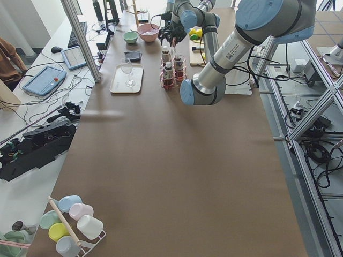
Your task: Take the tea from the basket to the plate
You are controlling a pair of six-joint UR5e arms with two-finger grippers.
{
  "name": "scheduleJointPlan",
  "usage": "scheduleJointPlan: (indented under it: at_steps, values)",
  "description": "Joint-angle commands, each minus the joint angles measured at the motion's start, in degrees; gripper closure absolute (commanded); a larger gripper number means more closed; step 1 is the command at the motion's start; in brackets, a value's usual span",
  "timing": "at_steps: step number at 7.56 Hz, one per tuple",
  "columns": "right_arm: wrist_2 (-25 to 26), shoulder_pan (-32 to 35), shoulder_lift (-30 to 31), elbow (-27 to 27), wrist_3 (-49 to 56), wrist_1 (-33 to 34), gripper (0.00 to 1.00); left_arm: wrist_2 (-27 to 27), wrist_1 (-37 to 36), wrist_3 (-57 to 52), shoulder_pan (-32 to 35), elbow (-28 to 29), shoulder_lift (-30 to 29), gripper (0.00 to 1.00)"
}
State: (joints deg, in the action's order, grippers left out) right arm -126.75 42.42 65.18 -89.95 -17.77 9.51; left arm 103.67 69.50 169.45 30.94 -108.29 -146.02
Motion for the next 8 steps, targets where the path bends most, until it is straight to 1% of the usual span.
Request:
scheduleJointPlan:
  at_steps: [1, 5, 6, 7, 8]
  values:
    - [1.9, -0.4, 0.0, 0.7, 0.5, 0.0, 0.02, 0.0, -0.1, 0.0, -0.1, 0.2, -0.2, 1.00]
    - [4.8, -0.4, 0.1, 2.1, 2.1, 0.0, 0.03, 0.0, -0.1, 0.1, -0.2, 0.3, -0.4, 1.00]
    - [5.4, -0.4, 0.0, 2.1, 2.0, 0.0, 0.06, 0.0, -0.1, 0.1, -0.2, 0.3, -0.4, 1.00]
    - [5.4, -0.5, 0.0, 2.3, 1.5, 0.0, 0.12, 0.0, -0.2, 0.2, -0.2, 0.2, -0.5, 1.00]
    - [5.4, -0.6, 0.0, 2.4, 1.4, 0.0, 0.13, 0.1, -0.2, 0.2, -0.2, 0.2, -0.5, 1.00]
